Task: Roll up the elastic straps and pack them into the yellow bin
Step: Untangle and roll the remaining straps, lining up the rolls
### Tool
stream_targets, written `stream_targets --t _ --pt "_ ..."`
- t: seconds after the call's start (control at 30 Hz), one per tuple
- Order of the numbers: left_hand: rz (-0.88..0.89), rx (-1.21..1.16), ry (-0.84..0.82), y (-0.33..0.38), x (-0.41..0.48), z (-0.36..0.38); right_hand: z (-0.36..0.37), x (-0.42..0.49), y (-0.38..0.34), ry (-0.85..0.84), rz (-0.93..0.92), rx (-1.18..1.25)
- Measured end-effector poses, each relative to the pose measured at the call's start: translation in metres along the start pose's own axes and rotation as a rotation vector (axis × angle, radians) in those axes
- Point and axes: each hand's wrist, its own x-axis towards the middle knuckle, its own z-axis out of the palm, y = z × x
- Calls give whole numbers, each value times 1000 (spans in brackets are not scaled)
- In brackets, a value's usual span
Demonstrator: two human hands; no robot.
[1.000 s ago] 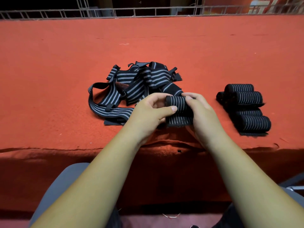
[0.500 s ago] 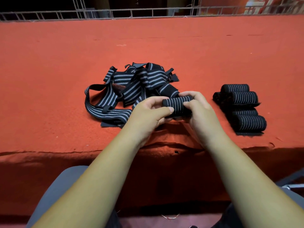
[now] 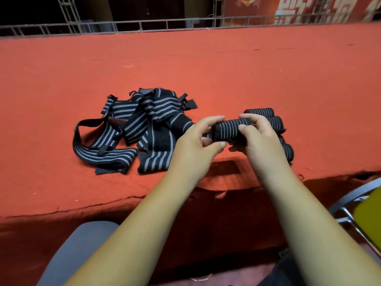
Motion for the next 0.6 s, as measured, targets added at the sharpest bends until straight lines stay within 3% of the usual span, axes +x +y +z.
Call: stream_targets --t 0.27,0.6 --pt "26 87 -31 4 20 57 -57 20 -3 157 -6 -172" --pt "7 123 -26 -12 37 116 -91 40 5 294 123 -354"
